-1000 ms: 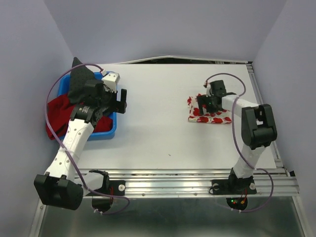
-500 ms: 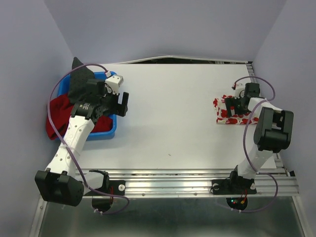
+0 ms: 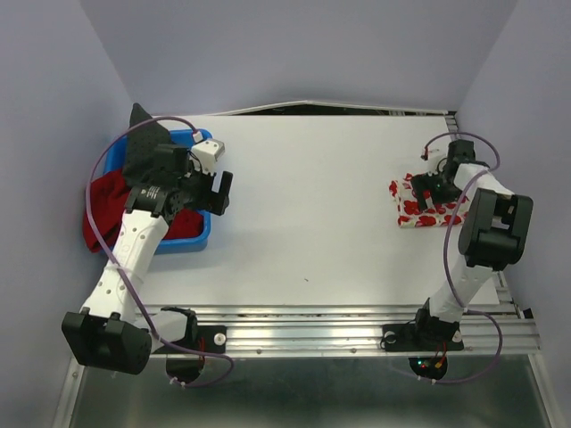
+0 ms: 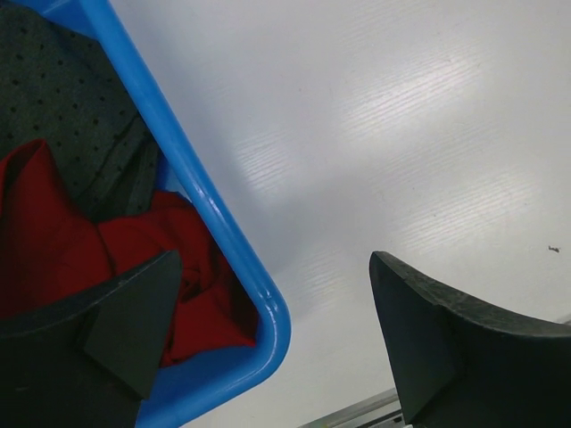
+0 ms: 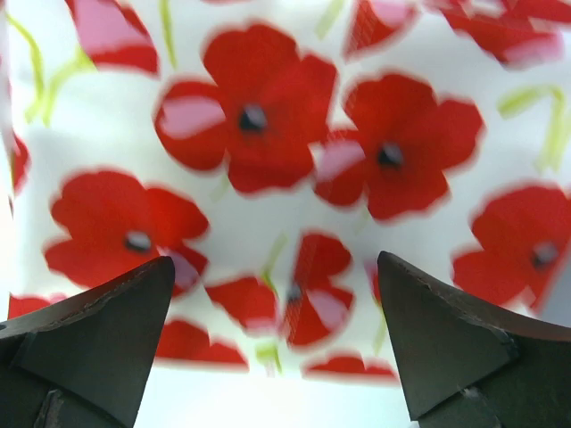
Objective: Fold and stack the skirts
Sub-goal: Neatly place the folded skirt to the corner, then grab the skirt from the pile
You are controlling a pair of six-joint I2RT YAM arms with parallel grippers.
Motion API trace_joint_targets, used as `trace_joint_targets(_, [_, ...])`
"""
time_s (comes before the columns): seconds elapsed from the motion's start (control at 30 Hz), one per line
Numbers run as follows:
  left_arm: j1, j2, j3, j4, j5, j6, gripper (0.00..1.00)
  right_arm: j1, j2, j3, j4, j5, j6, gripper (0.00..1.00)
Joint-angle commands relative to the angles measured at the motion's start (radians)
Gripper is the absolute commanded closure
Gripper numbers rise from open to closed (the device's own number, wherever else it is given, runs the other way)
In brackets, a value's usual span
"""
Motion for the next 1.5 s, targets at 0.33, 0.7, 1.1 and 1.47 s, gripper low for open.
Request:
trace_joint_targets(0.33, [0.079,0.053,0.362,-0.168,0.113,0.062,0.02,-0.013,-0.085,0.698,-0.543,-0.427,0.128,0.0])
trace_joint_targets(0.7, [0.402,0.143,0.271,-0.173,-0.111,0.268,0.02,0.189,-0.355,0.26,-0.422,-0.381,0.24,0.0])
trace_joint_targets(1.1, [0.548,0.22,0.006,-0.177,-0.279,0.759,0.02,0.26,-0.193,0.288,-0.44,-0.37,0.199,0.0])
trace_joint_targets(1.47, [0.56,0.206,0.172,-0.117,-0.142,0.659,1.0,0.269,-0.081,0.502,-0.532,-0.399,0.196,0.01])
